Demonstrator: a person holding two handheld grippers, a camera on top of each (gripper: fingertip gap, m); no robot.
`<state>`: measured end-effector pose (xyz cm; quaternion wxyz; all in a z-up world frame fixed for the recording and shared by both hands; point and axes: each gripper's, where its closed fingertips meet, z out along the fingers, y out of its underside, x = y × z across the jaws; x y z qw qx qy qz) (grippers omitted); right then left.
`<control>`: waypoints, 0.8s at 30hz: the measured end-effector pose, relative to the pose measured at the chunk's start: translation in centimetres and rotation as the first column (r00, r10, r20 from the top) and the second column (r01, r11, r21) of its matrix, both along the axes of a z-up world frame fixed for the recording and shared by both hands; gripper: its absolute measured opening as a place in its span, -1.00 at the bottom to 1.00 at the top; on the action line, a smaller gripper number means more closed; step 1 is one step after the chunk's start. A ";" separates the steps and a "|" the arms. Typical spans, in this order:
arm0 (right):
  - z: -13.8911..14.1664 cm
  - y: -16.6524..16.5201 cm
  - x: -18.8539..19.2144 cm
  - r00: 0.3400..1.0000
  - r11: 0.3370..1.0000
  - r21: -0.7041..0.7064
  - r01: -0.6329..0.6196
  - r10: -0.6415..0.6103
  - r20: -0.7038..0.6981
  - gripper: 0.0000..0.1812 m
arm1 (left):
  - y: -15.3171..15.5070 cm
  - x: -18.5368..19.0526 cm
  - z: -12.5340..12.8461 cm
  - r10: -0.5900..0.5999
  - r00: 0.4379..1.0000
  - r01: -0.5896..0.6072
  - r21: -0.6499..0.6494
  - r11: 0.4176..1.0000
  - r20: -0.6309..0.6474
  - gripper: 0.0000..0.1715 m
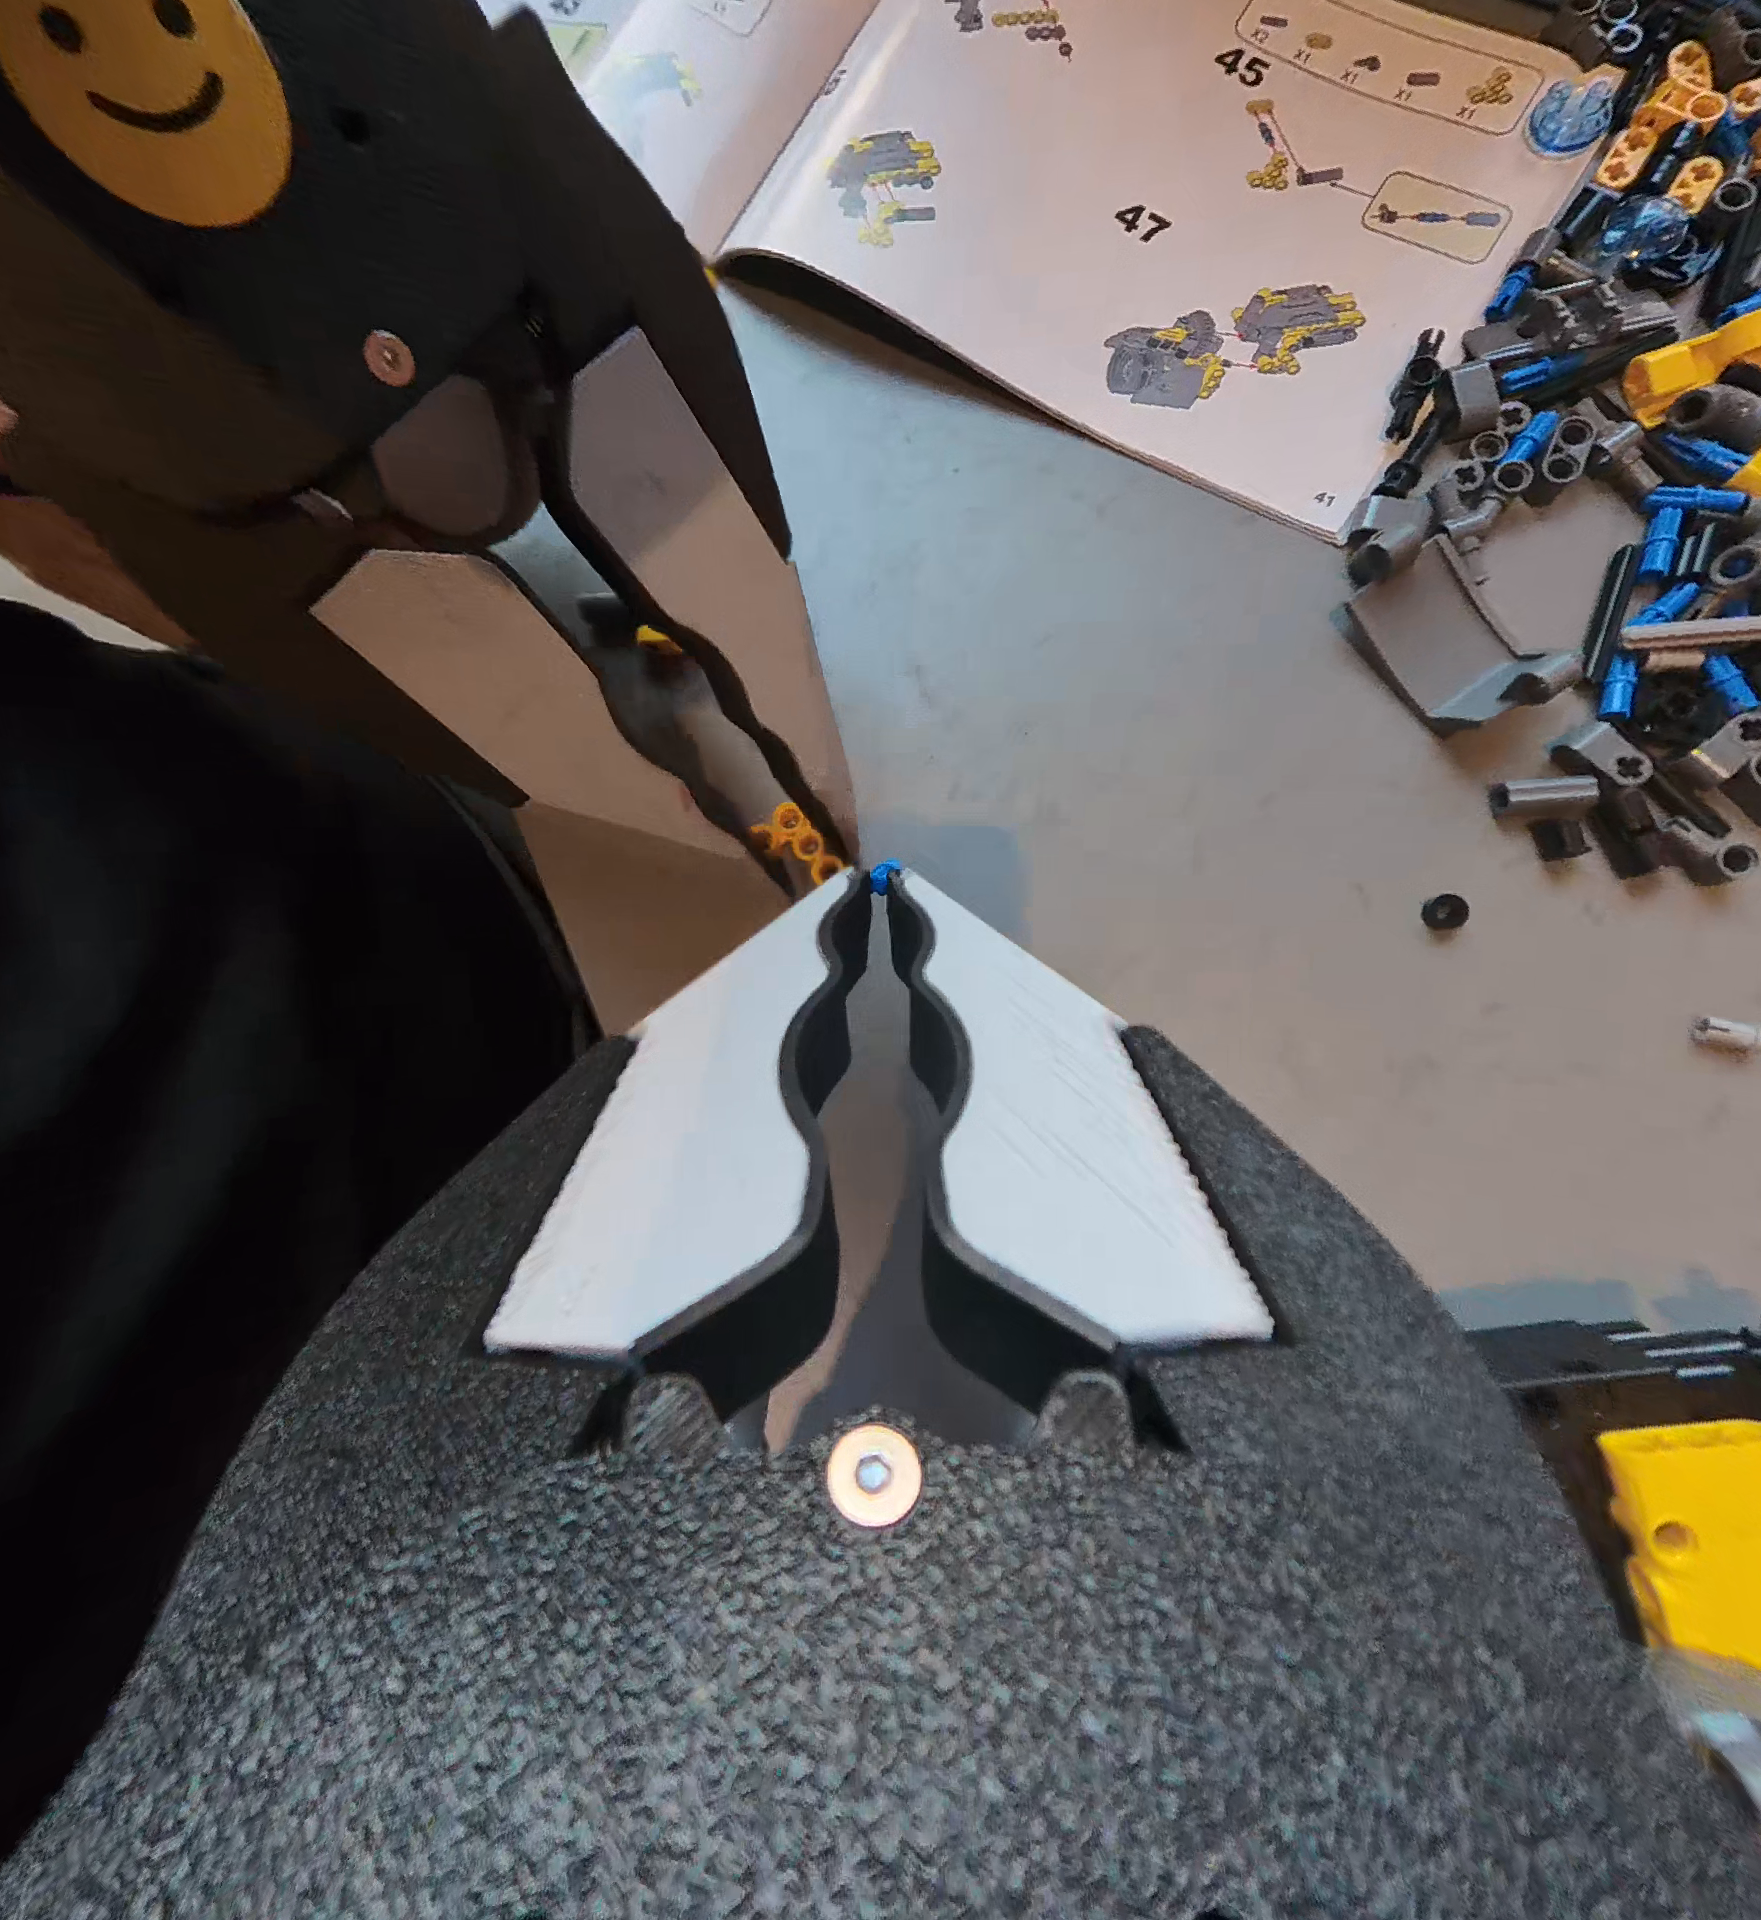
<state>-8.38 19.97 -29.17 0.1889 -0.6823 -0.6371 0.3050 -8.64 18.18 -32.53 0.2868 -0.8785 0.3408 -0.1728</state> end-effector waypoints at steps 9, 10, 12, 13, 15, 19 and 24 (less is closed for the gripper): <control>0.2 -2.3 1.6 0.999 0.997 -0.067 -0.037 0.037 -0.012 -0.99 | -1.4 1.3 0.2 -0.111 0.991 0.116 0.067 0.991 -0.074 -0.70; 0.2 -2.4 1.6 0.999 0.997 -0.066 -0.041 0.040 -0.022 -0.99 | -1.5 1.1 0.3 -0.115 0.990 0.121 0.072 0.990 -0.081 -0.70; 0.0 -2.5 1.4 0.999 0.996 -0.068 -0.050 0.048 -0.023 -0.99 | -1.4 0.5 0.2 -0.122 0.988 0.129 0.070 0.989 -0.100 -0.69; -0.2 -2.5 1.3 0.999 0.996 -0.068 -0.051 0.050 -0.017 -0.98 | -1.3 0.2 0.2 -0.116 0.987 0.124 0.068 0.990 -0.107 -0.69; -0.5 -2.8 1.1 0.998 0.995 -0.074 -0.067 0.067 -0.002 -0.99 | -1.2 0.1 0.5 -0.119 0.988 0.126 0.066 0.990 -0.099 -0.68; -1.3 -2.5 0.6 0.996 0.997 -0.034 -0.075 0.076 0.037 -0.99 | -1.0 -0.1 0.8 -0.113 0.987 0.124 0.089 0.988 -0.115 -0.70; -1.3 -2.1 0.1 0.994 0.995 -0.035 -0.092 0.094 0.050 -0.99 | -1.3 -0.8 0.6 -0.071 0.992 0.077 0.047 0.996 -0.108 -0.64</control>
